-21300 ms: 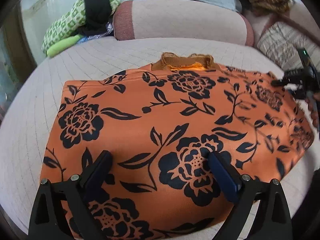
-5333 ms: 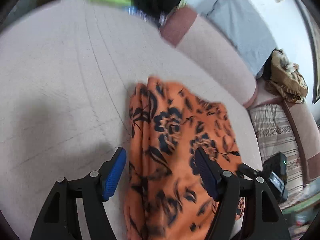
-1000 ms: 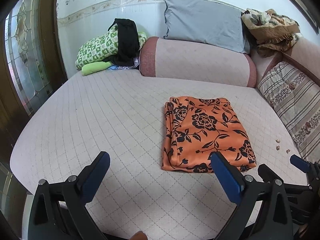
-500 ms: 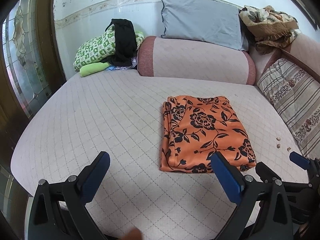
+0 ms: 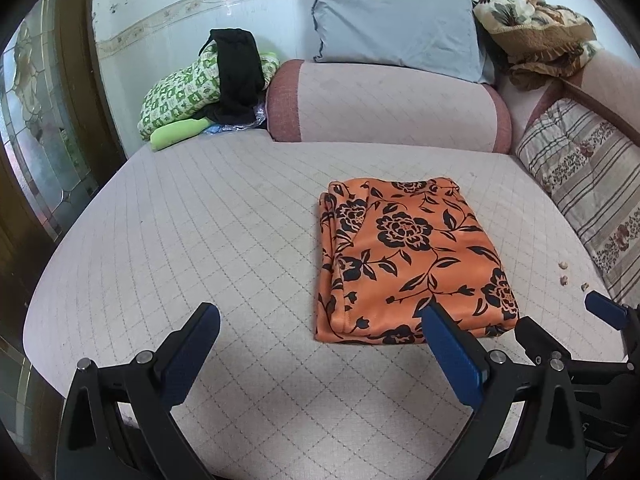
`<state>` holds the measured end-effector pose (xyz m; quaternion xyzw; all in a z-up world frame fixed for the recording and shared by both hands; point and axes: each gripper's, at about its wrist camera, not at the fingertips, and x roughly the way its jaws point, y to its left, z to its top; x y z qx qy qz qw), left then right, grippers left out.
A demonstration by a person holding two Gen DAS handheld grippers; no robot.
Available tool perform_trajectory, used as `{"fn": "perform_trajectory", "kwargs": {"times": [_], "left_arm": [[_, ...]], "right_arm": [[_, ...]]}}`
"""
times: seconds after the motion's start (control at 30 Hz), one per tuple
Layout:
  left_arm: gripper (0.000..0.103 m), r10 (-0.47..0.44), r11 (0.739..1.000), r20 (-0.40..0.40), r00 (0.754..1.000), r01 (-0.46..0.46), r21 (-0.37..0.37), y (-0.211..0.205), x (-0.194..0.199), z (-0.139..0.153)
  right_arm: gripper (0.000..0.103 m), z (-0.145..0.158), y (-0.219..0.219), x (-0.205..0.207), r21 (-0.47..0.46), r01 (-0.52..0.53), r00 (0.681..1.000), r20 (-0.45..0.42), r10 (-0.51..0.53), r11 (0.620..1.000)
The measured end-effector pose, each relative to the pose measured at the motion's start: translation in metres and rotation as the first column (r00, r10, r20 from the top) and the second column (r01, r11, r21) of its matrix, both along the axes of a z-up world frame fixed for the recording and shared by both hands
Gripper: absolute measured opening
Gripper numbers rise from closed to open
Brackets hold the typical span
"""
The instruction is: Fold small clothes
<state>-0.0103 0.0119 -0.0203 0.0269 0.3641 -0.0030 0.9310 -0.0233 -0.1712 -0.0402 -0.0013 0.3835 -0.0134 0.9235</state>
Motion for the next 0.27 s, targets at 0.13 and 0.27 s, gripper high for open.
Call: {"fn": "perform_trajectory", "kwargs": {"times": [0.13, 0.27], "left_arm": [[0.101, -0.012, 1.000, 0.011, 1.000, 0.012, -0.001, -0.0026, 0.0039, -0.0002], [0.101, -0.026, 1.000, 0.011, 1.000, 0.026, -0.001, -0.0057, 0.0107, -0.0003]], "right_arm": [[0.103, -0.0024, 0.0003, 0.0047, -0.001, -0.003, 1.000, -0.006, 0.003, 1.000], [0.103, -0.0052, -0.0002, 0.0108, 0.004, -0.004, 1.000, -0.013, 0.004, 1.000]]}}
